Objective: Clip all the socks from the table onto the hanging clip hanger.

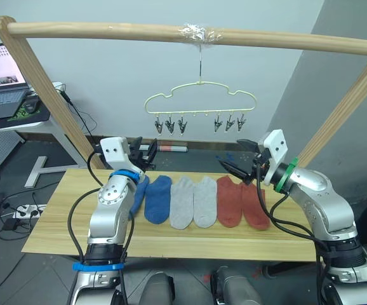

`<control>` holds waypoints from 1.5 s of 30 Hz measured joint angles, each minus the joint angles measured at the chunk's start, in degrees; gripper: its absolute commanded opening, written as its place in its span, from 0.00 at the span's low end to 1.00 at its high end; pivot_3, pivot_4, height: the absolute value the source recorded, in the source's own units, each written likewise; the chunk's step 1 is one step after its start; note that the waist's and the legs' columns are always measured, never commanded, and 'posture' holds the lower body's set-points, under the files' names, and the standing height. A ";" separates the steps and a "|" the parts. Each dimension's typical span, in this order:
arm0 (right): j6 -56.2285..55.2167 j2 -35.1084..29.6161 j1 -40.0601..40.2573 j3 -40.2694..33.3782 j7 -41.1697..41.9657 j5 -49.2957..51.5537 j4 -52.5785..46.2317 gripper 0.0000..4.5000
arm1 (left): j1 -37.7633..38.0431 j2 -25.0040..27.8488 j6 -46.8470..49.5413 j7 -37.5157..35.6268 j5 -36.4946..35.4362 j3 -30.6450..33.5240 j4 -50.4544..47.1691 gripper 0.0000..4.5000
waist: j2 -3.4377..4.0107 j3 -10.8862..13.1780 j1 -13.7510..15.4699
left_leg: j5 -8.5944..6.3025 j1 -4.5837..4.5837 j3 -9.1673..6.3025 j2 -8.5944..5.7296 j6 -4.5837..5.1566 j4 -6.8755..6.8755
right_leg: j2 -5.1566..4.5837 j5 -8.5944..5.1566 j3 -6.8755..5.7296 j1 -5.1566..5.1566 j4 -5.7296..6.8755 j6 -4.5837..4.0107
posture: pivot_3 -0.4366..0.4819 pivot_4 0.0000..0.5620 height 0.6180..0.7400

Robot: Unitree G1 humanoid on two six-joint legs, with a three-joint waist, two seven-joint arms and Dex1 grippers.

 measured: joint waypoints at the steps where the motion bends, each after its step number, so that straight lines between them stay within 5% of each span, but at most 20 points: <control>1: 0.32 0.02 -0.74 0.20 0.26 0.15 -0.04 1.00 | -0.94 -0.31 -0.29 0.38 0.02 0.08 1.00 0.54 | -0.02 0.10 0.00 | 0.00 -0.01 0.00 0.00 0.00 0.00 | 0.00 0.01 -0.01 0.00 -0.01 0.01 | 0.40 0.36 1.00; 26: 5.81 1.16 -5.84 1.25 -0.74 2.99 -1.69 1.00 | -15.32 -0.66 -13.47 -0.41 3.20 0.34 25.77 0.54 | -0.09 2.24 -0.84 | -0.01 -0.56 -0.27 0.02 0.00 -0.01 | -0.03 0.02 -0.19 -0.30 -0.19 0.08 | 0.33 0.43 1.00; 45: 6.65 1.07 -7.55 1.23 -1.14 4.27 -2.21 1.00 | -19.02 -0.66 -18.49 -0.15 4.66 0.51 28.74 0.54 | -0.10 2.92 -1.55 | -0.01 -0.83 -0.31 0.03 -0.01 -0.01 | -0.04 0.04 -0.23 -0.51 -0.23 0.13 | 0.34 0.38 1.00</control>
